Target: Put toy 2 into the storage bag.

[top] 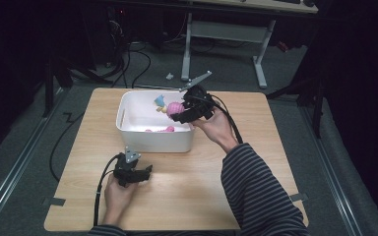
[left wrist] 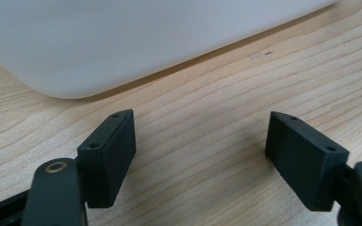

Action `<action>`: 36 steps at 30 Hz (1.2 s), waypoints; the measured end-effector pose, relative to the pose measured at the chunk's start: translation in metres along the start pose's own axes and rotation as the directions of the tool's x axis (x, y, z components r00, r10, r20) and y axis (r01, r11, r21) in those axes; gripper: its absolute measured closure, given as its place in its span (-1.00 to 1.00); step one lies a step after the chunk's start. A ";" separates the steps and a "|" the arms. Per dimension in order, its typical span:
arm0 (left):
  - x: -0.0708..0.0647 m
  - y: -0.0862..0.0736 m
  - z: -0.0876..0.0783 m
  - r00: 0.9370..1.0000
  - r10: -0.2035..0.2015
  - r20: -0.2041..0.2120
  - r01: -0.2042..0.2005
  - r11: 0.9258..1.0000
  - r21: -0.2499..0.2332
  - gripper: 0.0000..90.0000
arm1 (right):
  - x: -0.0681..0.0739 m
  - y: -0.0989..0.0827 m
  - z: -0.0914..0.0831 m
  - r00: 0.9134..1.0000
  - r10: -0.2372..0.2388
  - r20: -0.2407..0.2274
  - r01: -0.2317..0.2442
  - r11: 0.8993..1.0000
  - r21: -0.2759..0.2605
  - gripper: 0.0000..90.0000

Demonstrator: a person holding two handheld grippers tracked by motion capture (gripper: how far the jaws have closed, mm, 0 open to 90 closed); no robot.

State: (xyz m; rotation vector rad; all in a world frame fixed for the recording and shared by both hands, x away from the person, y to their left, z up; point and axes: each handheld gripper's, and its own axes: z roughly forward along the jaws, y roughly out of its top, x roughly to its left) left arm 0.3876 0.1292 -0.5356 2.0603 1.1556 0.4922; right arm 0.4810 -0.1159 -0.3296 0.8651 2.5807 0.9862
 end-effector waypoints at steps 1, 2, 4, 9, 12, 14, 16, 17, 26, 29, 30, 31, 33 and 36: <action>0.000 0.000 0.000 1.000 0.000 0.000 0.000 1.000 0.001 -0.44 | 0.001 0.001 0.003 1.000 -0.004 -0.006 0.004 1.000 0.003 -0.19; 0.000 0.000 0.000 1.000 0.000 0.000 0.000 1.000 0.001 -0.44 | 0.002 0.002 0.005 1.000 -0.005 -0.009 0.005 1.000 0.008 -0.19; 0.000 0.000 0.000 1.000 0.001 0.000 -0.001 1.000 0.001 -0.44 | 0.004 0.004 0.010 1.000 -0.008 -0.022 0.008 1.000 0.014 -0.19; 0.000 0.000 0.000 1.000 0.001 0.000 -0.001 1.000 0.000 -0.44 | 0.008 0.006 0.023 0.999 -0.014 -0.040 0.015 0.999 0.042 -0.19; 0.000 0.000 0.000 1.000 0.001 0.000 -0.001 1.000 0.000 -0.44 | 0.011 0.006 0.031 0.998 -0.014 -0.054 0.017 0.998 0.057 -0.19; 0.000 0.000 0.000 1.000 0.001 0.000 -0.001 1.000 0.000 -0.44 | 0.013 0.006 0.035 0.998 -0.021 -0.060 0.025 0.997 0.068 -0.20; 0.000 0.000 0.000 1.000 0.001 0.000 -0.001 1.000 0.000 -0.44 | 0.014 0.005 0.037 0.998 -0.019 -0.067 0.024 0.997 0.071 -0.20; 0.000 0.000 0.000 1.000 0.001 0.000 -0.001 1.000 0.000 -0.44 | 0.014 0.005 0.037 0.998 -0.019 -0.067 0.024 0.997 0.071 -0.20; 0.000 0.000 0.000 1.000 0.001 0.000 -0.001 1.000 0.000 -0.44 | 0.015 0.002 0.042 0.996 -0.021 -0.088 0.029 0.996 0.090 -0.22; 0.000 0.000 0.000 1.000 0.001 0.000 -0.001 1.000 0.000 -0.44 | 0.017 0.001 0.041 0.996 -0.020 -0.082 0.027 0.996 0.082 -0.28; 0.000 0.000 0.000 1.000 0.000 -0.001 0.000 1.000 0.000 -0.44 | 0.016 0.001 0.041 0.996 -0.020 -0.082 0.027 0.997 0.077 -0.31; 0.000 0.000 0.000 1.000 0.000 -0.001 0.000 1.000 -0.001 -0.44 | 0.016 0.001 0.040 0.997 -0.018 -0.080 0.024 0.997 0.074 -0.33; 0.000 0.000 0.000 1.000 0.001 0.000 -0.001 1.000 0.000 -0.44 | 0.016 -0.001 0.036 0.998 -0.012 -0.069 0.016 0.998 0.060 -0.36; 0.000 0.000 0.000 1.000 0.001 -0.001 -0.001 1.000 0.000 -0.44 | 0.014 -0.005 0.027 0.999 -0.006 -0.044 0.007 1.000 0.029 -0.35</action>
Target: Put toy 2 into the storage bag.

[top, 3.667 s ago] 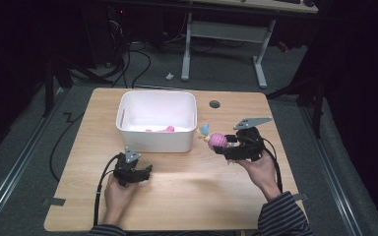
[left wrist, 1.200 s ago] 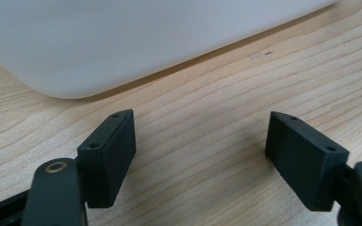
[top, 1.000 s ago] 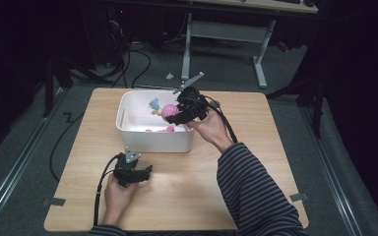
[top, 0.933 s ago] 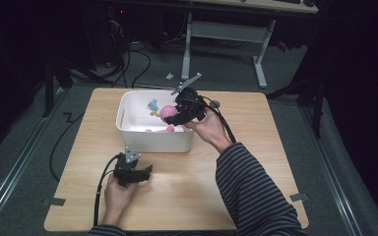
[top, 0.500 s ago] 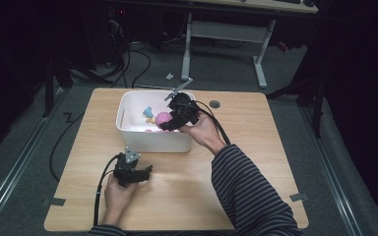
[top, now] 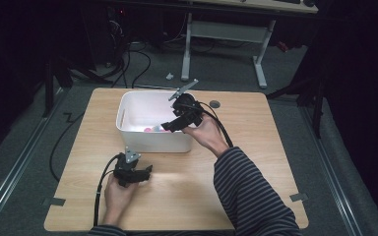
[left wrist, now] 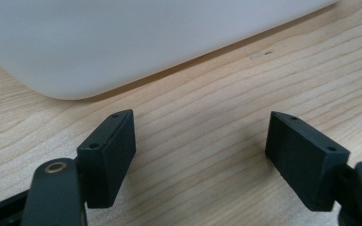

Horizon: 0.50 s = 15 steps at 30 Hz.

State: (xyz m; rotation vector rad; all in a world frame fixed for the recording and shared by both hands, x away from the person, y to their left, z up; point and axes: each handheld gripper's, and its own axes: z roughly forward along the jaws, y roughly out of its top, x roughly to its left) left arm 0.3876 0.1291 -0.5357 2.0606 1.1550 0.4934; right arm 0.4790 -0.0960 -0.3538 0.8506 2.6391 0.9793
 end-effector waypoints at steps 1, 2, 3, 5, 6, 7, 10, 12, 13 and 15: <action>0.000 0.000 0.000 1.000 0.000 0.000 0.000 1.000 0.000 -0.44 | -0.001 -0.002 -0.003 1.000 0.002 0.004 -0.002 1.000 -0.009 -0.34; 0.000 0.000 0.000 1.000 0.001 0.001 -0.001 1.000 0.000 -0.44 | -0.002 -0.004 -0.007 1.000 0.006 0.011 -0.006 1.000 -0.022 -0.33; 0.000 0.000 0.000 1.000 0.001 0.001 -0.001 1.000 0.000 -0.44 | -0.002 -0.004 -0.007 1.000 0.006 0.011 -0.006 1.000 -0.022 -0.33; 0.000 0.000 0.000 1.000 0.000 0.001 0.000 1.000 0.000 -0.44 | -0.005 -0.013 -0.018 0.999 0.020 0.027 -0.019 0.998 -0.053 -0.32; 0.000 0.000 0.000 1.000 0.001 0.001 -0.001 1.000 0.000 -0.44 | -0.006 -0.015 -0.023 0.999 0.027 0.034 -0.025 0.998 -0.063 -0.31; 0.000 0.000 0.000 1.000 0.001 0.001 -0.001 1.000 0.000 -0.44 | -0.006 -0.015 -0.023 0.999 0.027 0.034 -0.025 0.998 -0.063 -0.31; 0.000 0.000 0.000 1.000 0.000 0.001 0.000 1.000 0.000 -0.44 | -0.009 -0.027 -0.040 0.996 0.062 0.070 -0.056 0.994 -0.092 -0.26; 0.000 0.000 0.000 1.000 0.001 0.001 -0.001 1.000 0.000 -0.44 | -0.010 -0.032 -0.049 0.994 0.070 0.078 -0.062 0.992 -0.107 -0.25; 0.000 0.000 0.000 1.000 0.001 0.001 -0.001 1.000 0.000 -0.44 | -0.010 -0.035 -0.054 0.994 0.074 0.084 -0.064 0.991 -0.115 -0.24; 0.000 0.000 0.000 1.000 0.000 0.001 0.000 1.000 0.000 -0.44 | -0.010 -0.040 -0.062 0.993 0.080 0.090 -0.067 0.988 -0.138 -0.23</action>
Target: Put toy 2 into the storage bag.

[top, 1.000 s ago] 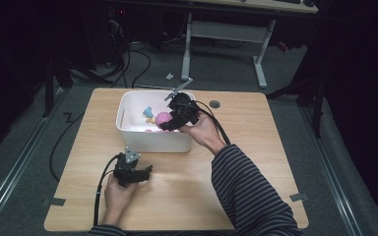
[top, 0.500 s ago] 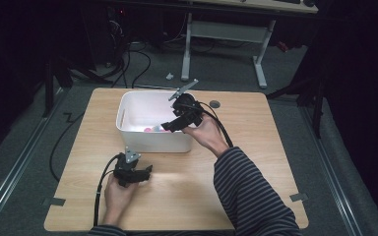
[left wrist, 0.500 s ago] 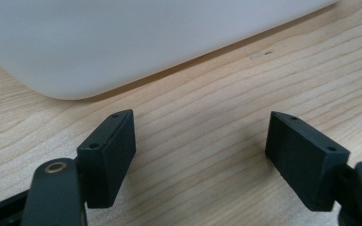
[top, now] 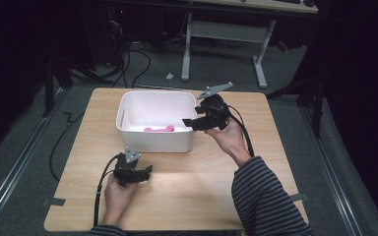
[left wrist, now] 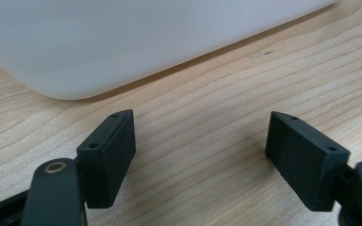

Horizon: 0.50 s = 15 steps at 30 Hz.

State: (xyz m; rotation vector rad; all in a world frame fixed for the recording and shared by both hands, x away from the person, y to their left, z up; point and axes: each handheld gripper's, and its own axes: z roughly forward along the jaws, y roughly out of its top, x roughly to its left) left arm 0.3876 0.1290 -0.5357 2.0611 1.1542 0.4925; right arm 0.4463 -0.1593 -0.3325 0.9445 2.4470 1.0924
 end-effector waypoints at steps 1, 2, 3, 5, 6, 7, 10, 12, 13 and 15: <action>0.000 0.000 0.000 1.000 0.000 0.000 0.000 1.000 0.000 -0.44 | -0.001 -0.002 -0.004 1.000 0.002 0.003 -0.002 1.000 -0.009 -0.23; 0.000 0.000 0.000 1.000 0.000 0.000 0.000 1.000 0.000 -0.44 | -0.002 -0.003 -0.007 1.000 0.009 0.006 -0.009 1.000 -0.014 -0.23; 0.000 0.000 0.000 1.000 0.000 0.001 0.000 1.000 0.001 -0.44 | -0.003 -0.005 -0.011 1.000 0.010 0.009 -0.010 1.000 -0.020 -0.22; 0.000 0.000 0.000 1.000 0.001 0.000 -0.001 1.000 0.000 -0.44 | -0.004 -0.007 -0.017 1.000 0.020 0.014 -0.020 0.999 -0.030 -0.22; 0.000 0.000 0.000 1.000 0.001 0.000 -0.001 1.000 0.000 -0.44 | -0.004 -0.008 -0.020 1.000 0.023 0.017 -0.022 0.999 -0.034 -0.22; 0.000 0.000 0.000 1.000 0.001 0.001 -0.001 1.000 0.000 -0.44 | -0.005 -0.008 -0.022 1.000 0.022 0.018 -0.021 0.999 -0.041 -0.22; 0.000 0.000 0.000 1.000 0.000 -0.001 0.000 1.000 0.000 -0.44 | -0.005 -0.011 -0.030 0.999 0.028 0.022 -0.027 0.998 -0.055 -0.22; 0.000 0.000 0.000 1.000 0.000 0.000 0.000 1.000 0.000 -0.44 | -0.006 -0.013 -0.035 0.999 0.032 0.021 -0.030 0.998 -0.062 -0.22; 0.000 0.000 0.000 1.000 0.000 0.000 0.000 1.000 0.000 -0.44 | -0.006 -0.014 -0.037 0.999 0.036 0.020 -0.034 0.997 -0.067 -0.22; 0.000 0.000 0.000 1.000 0.000 0.000 0.000 1.000 0.000 -0.44 | -0.007 -0.016 -0.041 0.999 0.040 0.023 -0.038 0.997 -0.071 -0.21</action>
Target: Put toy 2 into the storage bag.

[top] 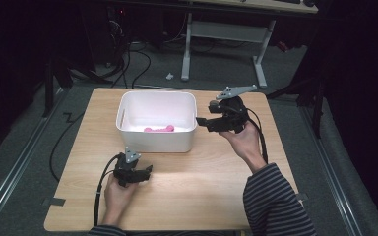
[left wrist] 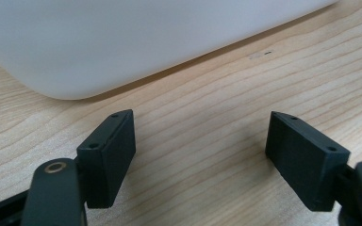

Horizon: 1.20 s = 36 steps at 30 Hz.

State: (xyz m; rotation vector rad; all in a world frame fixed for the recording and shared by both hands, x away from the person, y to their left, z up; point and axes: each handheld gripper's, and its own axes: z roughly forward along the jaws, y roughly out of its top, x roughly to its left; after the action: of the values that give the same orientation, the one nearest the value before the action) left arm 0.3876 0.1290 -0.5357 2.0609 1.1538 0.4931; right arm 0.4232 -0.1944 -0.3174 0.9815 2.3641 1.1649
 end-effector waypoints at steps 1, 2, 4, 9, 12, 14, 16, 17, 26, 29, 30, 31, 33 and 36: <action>0.000 0.000 0.000 1.000 0.000 0.000 0.000 1.000 0.000 -0.44 | -0.001 -0.001 -0.002 1.000 0.003 0.003 -0.003 1.000 -0.002 -0.21; 0.000 0.000 0.000 1.000 0.000 0.000 0.000 1.000 0.000 -0.44 | -0.001 -0.003 -0.004 1.000 0.007 0.006 -0.007 1.000 -0.003 -0.21; 0.000 0.000 0.000 1.000 0.000 0.000 0.000 1.000 0.000 -0.44 | -0.002 -0.005 -0.008 1.000 0.011 0.011 -0.011 1.000 -0.007 -0.21; 0.000 0.000 0.000 1.000 0.000 0.000 0.000 1.000 0.000 -0.44 | -0.003 -0.012 -0.019 1.000 0.016 0.024 -0.015 1.000 -0.017 -0.20; 0.000 0.000 0.000 1.000 0.000 0.000 0.000 1.000 0.000 -0.44 | -0.004 -0.017 -0.025 0.999 0.017 0.037 -0.016 1.000 -0.020 -0.20; 0.000 0.000 0.000 1.000 0.000 0.000 0.000 1.000 0.000 -0.44 | -0.004 -0.021 -0.029 0.999 0.023 0.040 -0.022 0.999 -0.024 -0.20; 0.000 0.000 0.000 1.000 0.000 0.000 0.000 1.000 0.000 -0.44 | -0.005 -0.024 -0.033 0.999 0.027 0.046 -0.026 0.999 -0.026 -0.20; 0.000 0.000 0.000 1.000 0.000 0.000 0.000 1.000 0.000 -0.44 | -0.006 -0.025 -0.035 0.998 0.028 0.049 -0.027 0.999 -0.028 -0.19; 0.000 0.000 0.000 1.000 0.000 0.000 0.000 1.000 0.000 -0.44 | -0.010 -0.040 -0.054 0.996 0.053 0.068 -0.049 0.997 -0.057 -0.19; 0.000 0.000 0.000 1.000 0.000 0.000 0.000 1.000 0.000 -0.44 | -0.011 -0.047 -0.058 0.996 0.062 0.071 -0.058 0.997 -0.058 -0.19; 0.000 0.000 0.000 1.000 0.001 0.000 -0.001 1.000 0.001 -0.44 | -0.012 -0.050 -0.059 0.995 0.064 0.073 -0.060 0.997 -0.058 -0.18; 0.000 0.000 0.000 1.000 0.001 0.000 -0.001 1.000 0.001 -0.44 | -0.012 -0.050 -0.059 0.995 0.064 0.073 -0.060 0.997 -0.058 -0.18; 0.000 0.000 0.000 1.000 0.001 0.000 -0.001 1.000 0.001 -0.44 | -0.014 -0.059 -0.061 0.994 0.074 0.081 -0.070 0.996 -0.056 -0.17; 0.000 0.000 0.000 1.000 0.000 0.000 0.000 1.000 0.000 -0.44 | -0.016 -0.068 -0.064 0.992 0.088 0.089 -0.083 0.995 -0.060 -0.16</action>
State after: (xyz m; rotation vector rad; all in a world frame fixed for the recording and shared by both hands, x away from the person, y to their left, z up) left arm 0.3876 0.1290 -0.5357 2.0614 1.1538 0.4935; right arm 0.3699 -0.2711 -0.3318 1.1025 2.2257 1.1849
